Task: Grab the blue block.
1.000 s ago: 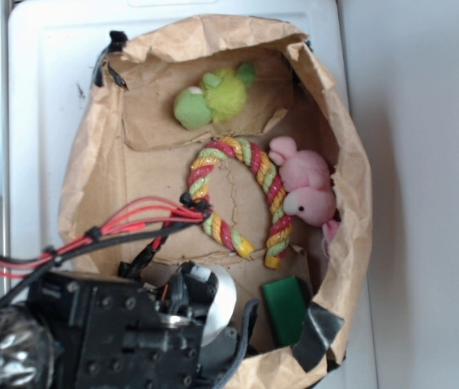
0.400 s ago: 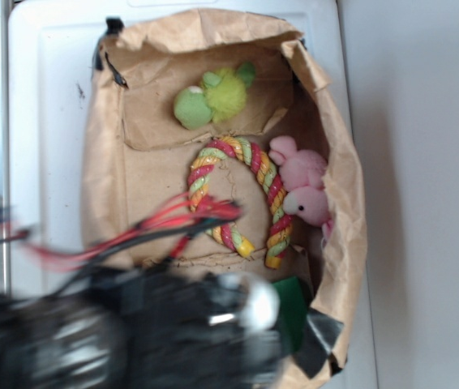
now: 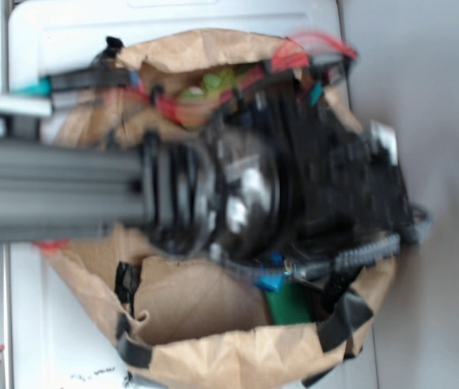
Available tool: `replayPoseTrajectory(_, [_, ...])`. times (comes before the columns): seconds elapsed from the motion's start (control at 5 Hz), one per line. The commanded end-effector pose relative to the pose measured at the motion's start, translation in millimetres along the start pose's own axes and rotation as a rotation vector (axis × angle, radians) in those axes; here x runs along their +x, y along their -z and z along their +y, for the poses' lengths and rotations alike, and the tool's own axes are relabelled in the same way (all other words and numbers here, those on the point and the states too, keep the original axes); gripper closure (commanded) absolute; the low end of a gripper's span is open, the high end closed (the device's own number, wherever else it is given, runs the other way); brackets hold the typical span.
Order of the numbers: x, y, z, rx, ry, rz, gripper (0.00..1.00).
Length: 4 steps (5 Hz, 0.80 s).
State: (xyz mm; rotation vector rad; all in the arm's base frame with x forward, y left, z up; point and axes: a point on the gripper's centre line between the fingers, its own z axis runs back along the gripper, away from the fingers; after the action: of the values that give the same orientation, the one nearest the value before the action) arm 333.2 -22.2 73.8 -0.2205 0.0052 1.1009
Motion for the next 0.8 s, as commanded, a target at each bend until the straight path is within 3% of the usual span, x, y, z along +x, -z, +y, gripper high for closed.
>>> replayPoseTrajectory(0.0, [-32, -70, 20, -0.156, 0.306, -0.153, 1.00])
replayPoseTrajectory(0.2, [-37, -87, 27, -0.168, 0.413, -0.184, 1.00])
replayPoseTrajectory(0.4, [-37, -106, 25, -0.074, 0.486, -0.181, 1.00])
replayPoseTrajectory(0.6, [-42, -126, 28, -0.021, 0.606, -0.190, 1.00])
